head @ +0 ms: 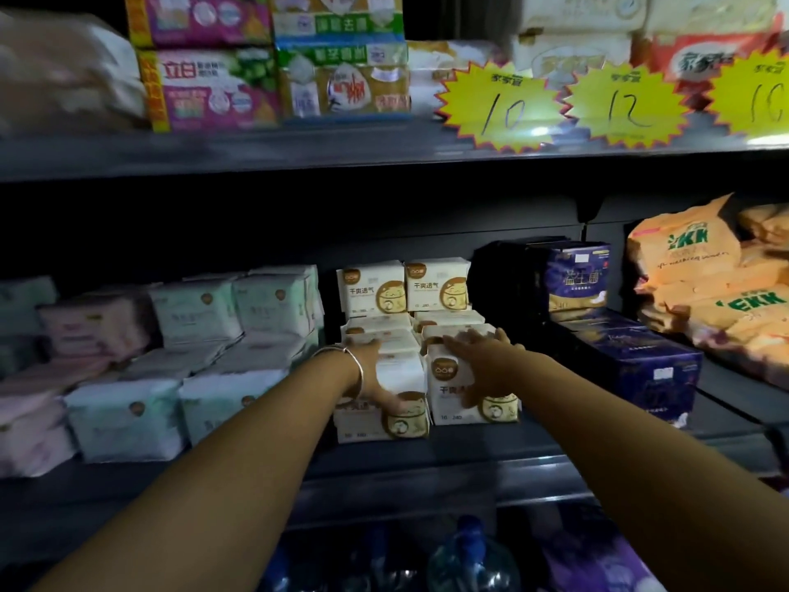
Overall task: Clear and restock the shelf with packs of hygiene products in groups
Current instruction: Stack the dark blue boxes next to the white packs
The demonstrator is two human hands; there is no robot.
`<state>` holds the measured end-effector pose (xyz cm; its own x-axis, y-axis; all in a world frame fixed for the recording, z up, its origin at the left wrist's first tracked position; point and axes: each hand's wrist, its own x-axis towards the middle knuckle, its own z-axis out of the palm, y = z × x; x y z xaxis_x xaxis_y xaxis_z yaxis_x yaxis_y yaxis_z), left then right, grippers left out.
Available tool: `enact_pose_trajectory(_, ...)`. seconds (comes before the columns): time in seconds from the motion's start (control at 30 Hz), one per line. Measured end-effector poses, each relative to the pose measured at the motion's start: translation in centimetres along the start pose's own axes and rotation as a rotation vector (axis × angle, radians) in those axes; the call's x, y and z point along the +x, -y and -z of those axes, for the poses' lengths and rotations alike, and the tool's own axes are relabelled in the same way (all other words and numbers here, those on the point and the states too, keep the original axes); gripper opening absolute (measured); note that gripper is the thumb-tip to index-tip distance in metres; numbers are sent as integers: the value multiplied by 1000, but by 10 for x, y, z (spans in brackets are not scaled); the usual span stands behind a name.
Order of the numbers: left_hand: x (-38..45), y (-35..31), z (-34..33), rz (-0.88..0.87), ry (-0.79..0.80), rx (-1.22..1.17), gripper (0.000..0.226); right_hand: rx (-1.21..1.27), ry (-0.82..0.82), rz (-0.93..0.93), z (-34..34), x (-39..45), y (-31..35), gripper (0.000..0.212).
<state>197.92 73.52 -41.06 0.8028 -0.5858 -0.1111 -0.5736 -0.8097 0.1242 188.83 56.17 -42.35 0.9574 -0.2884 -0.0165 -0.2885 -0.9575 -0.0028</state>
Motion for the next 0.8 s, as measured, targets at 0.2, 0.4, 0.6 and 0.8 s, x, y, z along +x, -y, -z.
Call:
enact_pose_trajectory(0.2,14,2,-6,-13,-6,54,111,-50,-20,48,0,9,11,98)
enact_pose_trajectory(0.4,19,11,14,-47,108,-26,113,54,105,109,28,5,10,85)
enact_pose_trajectory(0.6,41,8,34,-154,3,-347,65,40,104,106,43,43,11,58)
enact_pose_trajectory(0.8,92,22,24,-18,-48,-294,61,120,34,41,32,75,10,44)
